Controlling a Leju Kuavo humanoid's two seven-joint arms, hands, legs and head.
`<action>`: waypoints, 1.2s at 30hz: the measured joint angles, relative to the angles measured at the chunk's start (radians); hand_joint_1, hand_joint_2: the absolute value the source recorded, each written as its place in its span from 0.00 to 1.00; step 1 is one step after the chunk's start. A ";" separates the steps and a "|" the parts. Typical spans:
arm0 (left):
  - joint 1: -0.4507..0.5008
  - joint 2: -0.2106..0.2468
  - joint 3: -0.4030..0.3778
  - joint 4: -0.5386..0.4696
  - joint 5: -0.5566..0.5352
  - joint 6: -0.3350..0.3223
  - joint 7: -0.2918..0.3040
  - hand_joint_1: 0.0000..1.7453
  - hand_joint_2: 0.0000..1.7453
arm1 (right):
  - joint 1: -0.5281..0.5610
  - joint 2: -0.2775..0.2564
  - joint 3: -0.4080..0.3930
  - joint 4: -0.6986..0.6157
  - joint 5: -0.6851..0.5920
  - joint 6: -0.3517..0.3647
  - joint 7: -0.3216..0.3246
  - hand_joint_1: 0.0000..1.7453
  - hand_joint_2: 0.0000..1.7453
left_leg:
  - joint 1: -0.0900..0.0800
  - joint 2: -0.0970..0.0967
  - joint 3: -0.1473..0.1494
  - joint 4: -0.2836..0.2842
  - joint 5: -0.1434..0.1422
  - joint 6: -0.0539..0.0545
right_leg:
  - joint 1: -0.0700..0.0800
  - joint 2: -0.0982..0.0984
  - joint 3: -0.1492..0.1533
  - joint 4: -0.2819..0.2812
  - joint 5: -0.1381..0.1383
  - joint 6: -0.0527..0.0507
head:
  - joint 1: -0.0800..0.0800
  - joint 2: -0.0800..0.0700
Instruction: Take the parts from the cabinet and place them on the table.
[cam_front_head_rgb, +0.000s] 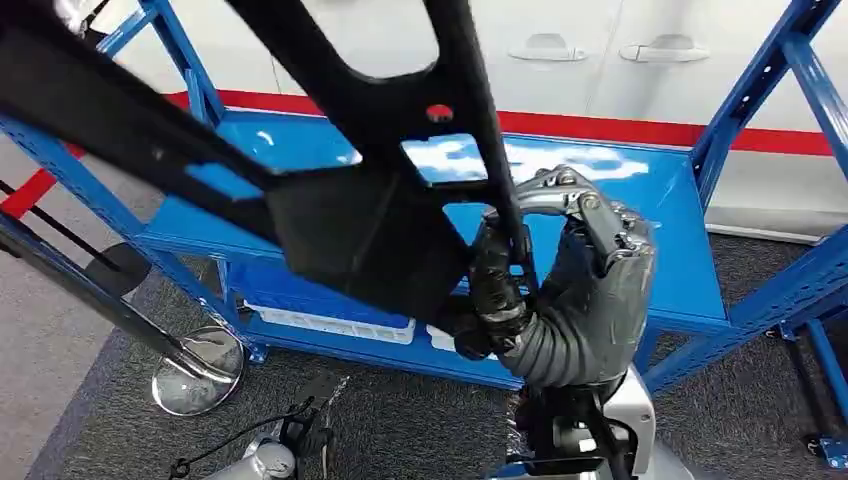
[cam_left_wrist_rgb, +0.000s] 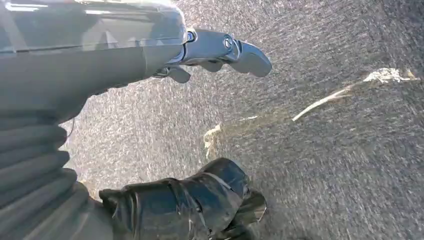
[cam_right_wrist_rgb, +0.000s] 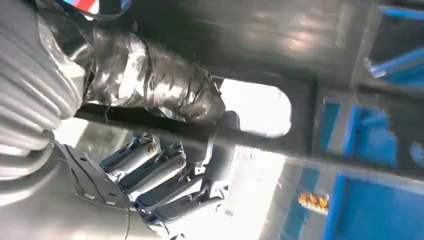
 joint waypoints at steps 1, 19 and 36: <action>-0.004 0.003 0.000 0.000 0.001 -0.001 0.001 0.00 1.00 | -0.001 0.004 0.003 -0.008 -0.012 0.000 -0.004 0.92 1.00 | -0.002 0.000 0.057 -0.087 0.008 0.005 | -0.001 -0.001 -0.002 -0.001 0.008 0.003 | -0.001 0.000; 0.055 0.084 0.000 0.000 0.096 -0.037 -0.024 0.00 1.00 | 0.060 0.053 0.081 0.010 -0.147 0.002 -0.109 0.92 1.00 | -0.009 0.005 -0.129 -0.074 0.176 0.012 | 0.005 0.004 0.171 -0.012 -0.150 0.027 | 0.014 0.000; 0.002 0.023 -0.034 -0.001 -0.010 -0.034 0.027 0.00 1.00 | 0.174 0.055 0.081 -0.031 -0.281 0.005 -0.194 0.92 1.00 | -0.015 -0.001 0.062 -0.126 0.038 0.015 | 0.002 0.000 0.027 -0.043 0.042 0.025 | 0.009 0.000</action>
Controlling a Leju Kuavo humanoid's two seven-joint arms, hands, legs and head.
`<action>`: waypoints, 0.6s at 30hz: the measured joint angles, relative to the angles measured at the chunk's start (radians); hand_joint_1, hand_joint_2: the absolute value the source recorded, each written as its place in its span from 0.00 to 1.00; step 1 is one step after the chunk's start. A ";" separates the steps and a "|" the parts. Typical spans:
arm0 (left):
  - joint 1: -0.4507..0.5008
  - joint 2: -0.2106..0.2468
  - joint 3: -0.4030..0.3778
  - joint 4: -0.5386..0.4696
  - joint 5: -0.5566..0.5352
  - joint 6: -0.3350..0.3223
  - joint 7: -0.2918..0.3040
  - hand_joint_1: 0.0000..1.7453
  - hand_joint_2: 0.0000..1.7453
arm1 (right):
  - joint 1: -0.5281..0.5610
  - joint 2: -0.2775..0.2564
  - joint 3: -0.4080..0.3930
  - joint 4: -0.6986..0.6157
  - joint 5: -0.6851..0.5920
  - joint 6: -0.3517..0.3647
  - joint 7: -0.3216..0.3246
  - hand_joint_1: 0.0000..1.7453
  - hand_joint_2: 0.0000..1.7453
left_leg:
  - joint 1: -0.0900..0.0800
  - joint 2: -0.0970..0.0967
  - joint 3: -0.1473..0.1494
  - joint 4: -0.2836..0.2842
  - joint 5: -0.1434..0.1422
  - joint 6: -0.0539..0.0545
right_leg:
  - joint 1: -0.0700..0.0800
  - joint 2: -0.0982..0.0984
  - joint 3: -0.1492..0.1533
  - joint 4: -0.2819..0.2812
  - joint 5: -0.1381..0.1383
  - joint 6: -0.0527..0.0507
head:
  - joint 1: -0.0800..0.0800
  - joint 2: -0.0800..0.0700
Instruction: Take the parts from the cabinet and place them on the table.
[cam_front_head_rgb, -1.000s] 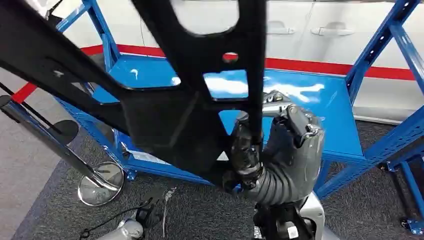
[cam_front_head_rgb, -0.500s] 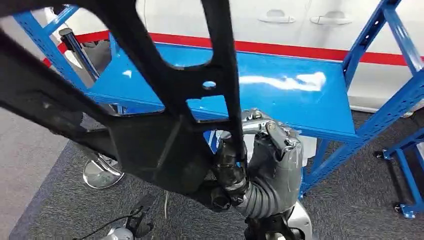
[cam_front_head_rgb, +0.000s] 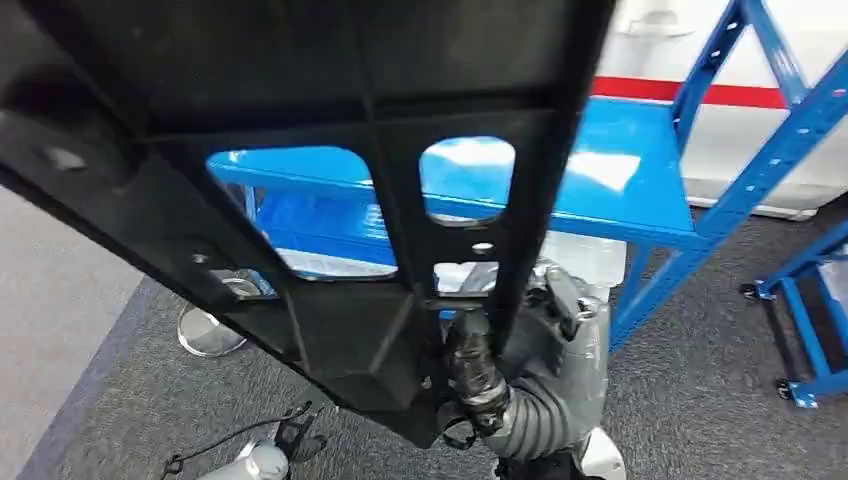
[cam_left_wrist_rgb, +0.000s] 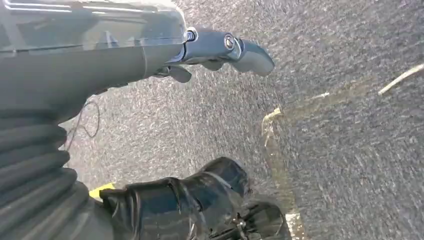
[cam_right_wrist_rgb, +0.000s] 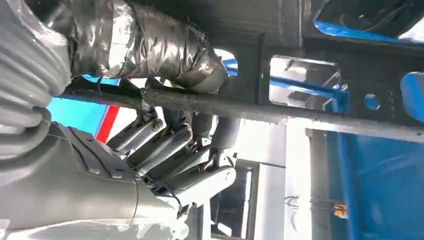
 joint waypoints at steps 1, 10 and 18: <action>0.001 -0.005 -0.003 0.000 0.002 0.003 0.000 0.00 1.00 | 0.002 -0.001 0.000 -0.001 -0.001 0.003 -0.002 0.92 1.00 | 0.006 0.003 -0.004 -0.020 0.022 0.008 | 0.006 0.003 -0.005 -0.005 0.005 0.007 | 0.003 0.000; 0.016 -0.025 -0.014 0.000 0.021 -0.013 -0.006 0.00 1.00 | 0.009 -0.004 0.000 -0.004 -0.015 -0.001 -0.007 0.92 1.00 | 0.009 0.016 -0.169 0.029 0.123 0.018 | -0.003 0.001 0.059 0.181 -0.129 0.020 | 0.016 0.000; 0.033 -0.013 -0.014 0.000 0.072 0.015 -0.078 0.00 1.00 | 0.009 0.008 0.000 0.000 -0.095 0.002 -0.045 0.92 1.00 | 0.016 0.006 -0.235 0.100 0.085 -0.027 | 0.004 0.003 0.105 0.036 -0.151 -0.032 | 0.014 0.000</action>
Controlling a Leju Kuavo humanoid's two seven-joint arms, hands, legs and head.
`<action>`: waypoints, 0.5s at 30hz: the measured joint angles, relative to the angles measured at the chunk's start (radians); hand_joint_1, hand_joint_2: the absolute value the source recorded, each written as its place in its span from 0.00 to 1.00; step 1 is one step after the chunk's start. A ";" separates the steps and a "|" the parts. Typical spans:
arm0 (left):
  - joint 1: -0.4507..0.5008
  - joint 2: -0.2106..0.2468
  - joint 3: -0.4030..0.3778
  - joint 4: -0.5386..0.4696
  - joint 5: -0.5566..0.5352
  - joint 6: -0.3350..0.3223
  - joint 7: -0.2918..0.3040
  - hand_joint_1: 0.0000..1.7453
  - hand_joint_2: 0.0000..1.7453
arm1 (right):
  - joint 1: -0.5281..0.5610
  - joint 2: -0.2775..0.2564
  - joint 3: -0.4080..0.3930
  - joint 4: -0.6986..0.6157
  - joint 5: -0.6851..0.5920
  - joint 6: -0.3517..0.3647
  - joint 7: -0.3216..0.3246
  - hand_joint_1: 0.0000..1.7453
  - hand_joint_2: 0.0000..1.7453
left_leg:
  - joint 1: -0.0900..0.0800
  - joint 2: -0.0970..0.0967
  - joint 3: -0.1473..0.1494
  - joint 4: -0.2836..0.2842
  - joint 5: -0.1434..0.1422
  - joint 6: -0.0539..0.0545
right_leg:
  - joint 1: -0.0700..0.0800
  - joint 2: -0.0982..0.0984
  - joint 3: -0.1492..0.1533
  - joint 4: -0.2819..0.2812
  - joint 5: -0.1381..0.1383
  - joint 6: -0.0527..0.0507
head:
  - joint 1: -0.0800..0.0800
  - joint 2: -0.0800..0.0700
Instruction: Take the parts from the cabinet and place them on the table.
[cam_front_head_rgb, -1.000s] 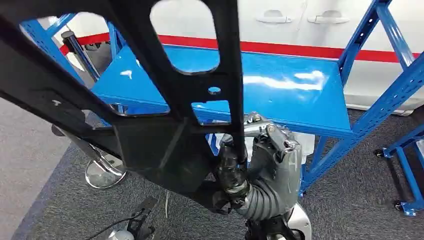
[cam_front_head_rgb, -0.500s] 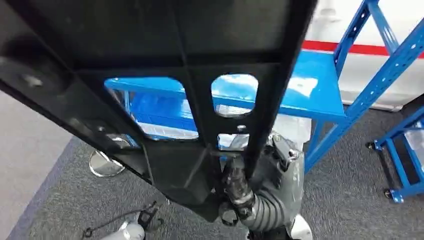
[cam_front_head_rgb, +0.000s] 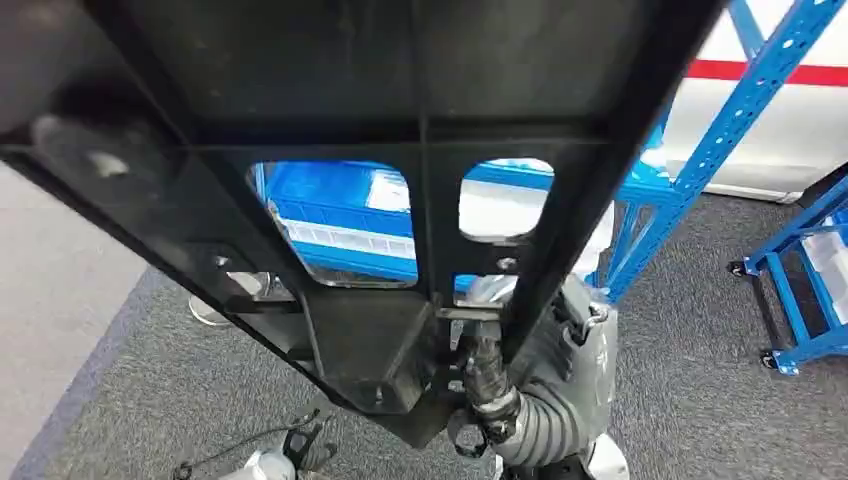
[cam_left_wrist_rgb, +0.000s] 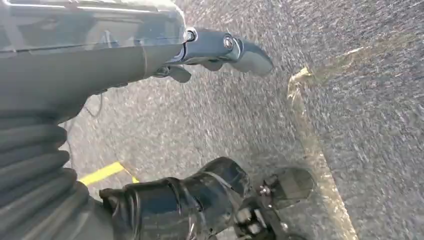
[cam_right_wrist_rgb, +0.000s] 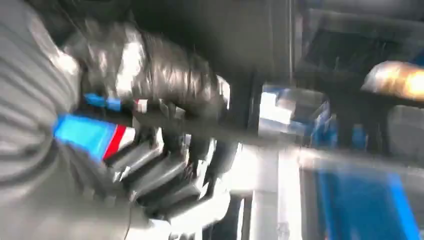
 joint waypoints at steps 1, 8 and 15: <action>0.001 0.000 0.000 0.000 0.004 0.004 -0.013 0.00 1.00 | -0.001 0.008 0.000 0.004 -0.017 0.005 -0.008 0.92 1.00 | 0.002 0.000 -0.016 0.061 -0.060 -0.006 | 0.001 -0.003 -0.013 0.000 0.011 -0.007 | 0.000 0.000; 0.022 0.024 0.002 0.000 0.076 -0.007 -0.064 0.00 1.00 | -0.003 0.050 0.002 0.068 -0.095 0.018 -0.069 0.92 1.00 | -0.001 0.022 0.122 0.056 -0.017 -0.001 | 0.005 -0.038 -0.089 0.001 0.071 -0.002 | -0.001 0.000; 0.025 0.050 0.011 0.000 0.098 -0.047 -0.100 0.00 1.00 | -0.018 0.091 0.015 0.109 -0.148 -0.002 -0.100 0.92 1.00 | -0.013 0.025 0.204 -0.115 -0.041 0.042 | 0.003 -0.053 -0.094 0.015 0.060 0.034 | -0.003 0.000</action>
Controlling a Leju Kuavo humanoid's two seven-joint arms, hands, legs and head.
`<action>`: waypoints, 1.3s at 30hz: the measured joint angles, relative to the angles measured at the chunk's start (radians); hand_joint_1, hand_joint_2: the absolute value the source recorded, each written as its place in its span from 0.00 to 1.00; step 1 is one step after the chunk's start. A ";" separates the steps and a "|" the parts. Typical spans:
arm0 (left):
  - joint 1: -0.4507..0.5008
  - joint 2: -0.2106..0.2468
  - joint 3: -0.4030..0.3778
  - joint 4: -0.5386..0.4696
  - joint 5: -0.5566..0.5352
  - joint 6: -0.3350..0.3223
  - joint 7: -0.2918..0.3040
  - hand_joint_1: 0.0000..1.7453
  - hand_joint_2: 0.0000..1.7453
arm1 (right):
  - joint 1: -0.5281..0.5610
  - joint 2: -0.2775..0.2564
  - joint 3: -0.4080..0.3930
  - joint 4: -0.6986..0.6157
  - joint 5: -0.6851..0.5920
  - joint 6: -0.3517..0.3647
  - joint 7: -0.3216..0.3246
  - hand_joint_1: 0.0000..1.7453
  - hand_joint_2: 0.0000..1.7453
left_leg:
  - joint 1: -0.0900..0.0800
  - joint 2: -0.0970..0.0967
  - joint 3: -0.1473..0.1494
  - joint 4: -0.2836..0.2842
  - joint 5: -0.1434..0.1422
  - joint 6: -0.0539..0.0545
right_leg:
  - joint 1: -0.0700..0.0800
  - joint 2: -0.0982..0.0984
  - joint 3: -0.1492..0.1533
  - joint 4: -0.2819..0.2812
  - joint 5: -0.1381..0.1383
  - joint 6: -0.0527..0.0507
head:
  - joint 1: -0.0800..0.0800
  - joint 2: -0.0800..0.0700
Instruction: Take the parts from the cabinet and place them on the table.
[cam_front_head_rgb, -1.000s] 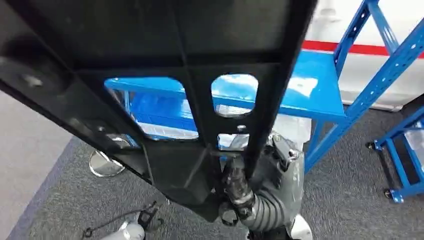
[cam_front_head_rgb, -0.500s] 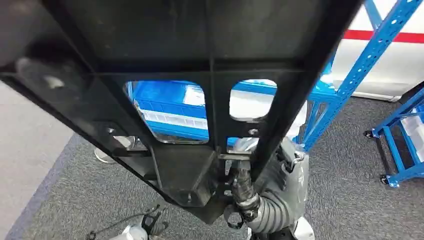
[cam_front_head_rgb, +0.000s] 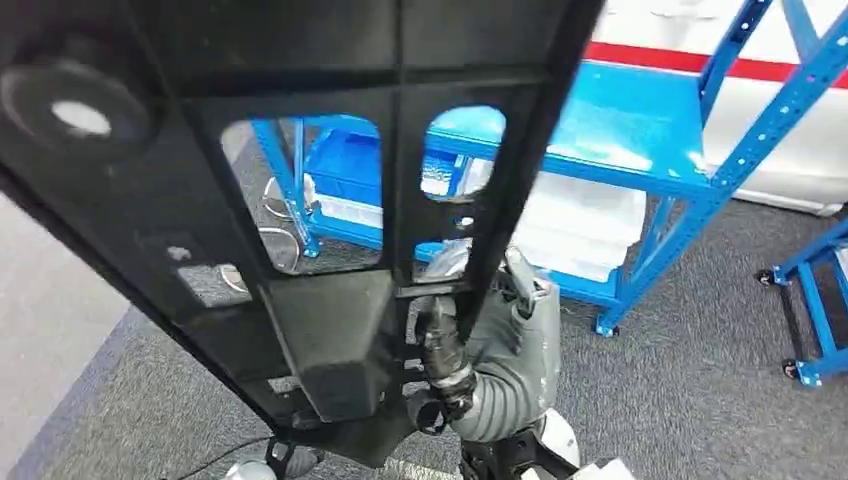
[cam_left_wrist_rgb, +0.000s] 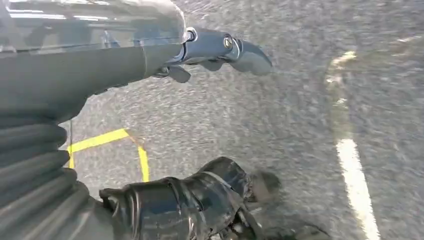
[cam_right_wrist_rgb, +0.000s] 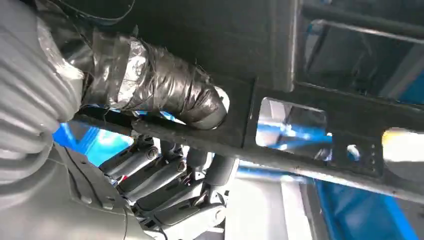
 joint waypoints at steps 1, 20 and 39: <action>-0.002 0.004 0.000 0.000 0.003 -0.005 0.003 0.00 1.00 | -0.004 0.001 0.002 0.006 -0.003 0.000 -0.002 0.92 1.00 | 0.003 -0.005 -0.007 0.002 0.007 0.010 | 0.001 0.025 -0.024 0.062 -0.044 0.001 | 0.005 0.000; -0.022 0.010 0.001 -0.001 -0.056 -0.048 0.020 0.00 1.00 | -0.011 0.016 0.033 0.037 -0.009 0.007 0.017 0.92 1.00 | 0.026 -0.037 -0.219 0.338 -0.098 -0.061 | -0.007 0.022 0.058 -0.035 -0.011 -0.029 | -0.006 0.000; -0.058 -0.037 -0.011 -0.003 -0.100 -0.048 0.054 0.00 1.00 | 0.036 -0.035 0.031 0.002 -0.005 0.047 0.030 0.92 1.00 | 0.017 -0.098 -0.098 0.051 0.052 -0.009 | -0.011 0.098 0.068 0.010 -0.032 0.006 | 0.008 0.000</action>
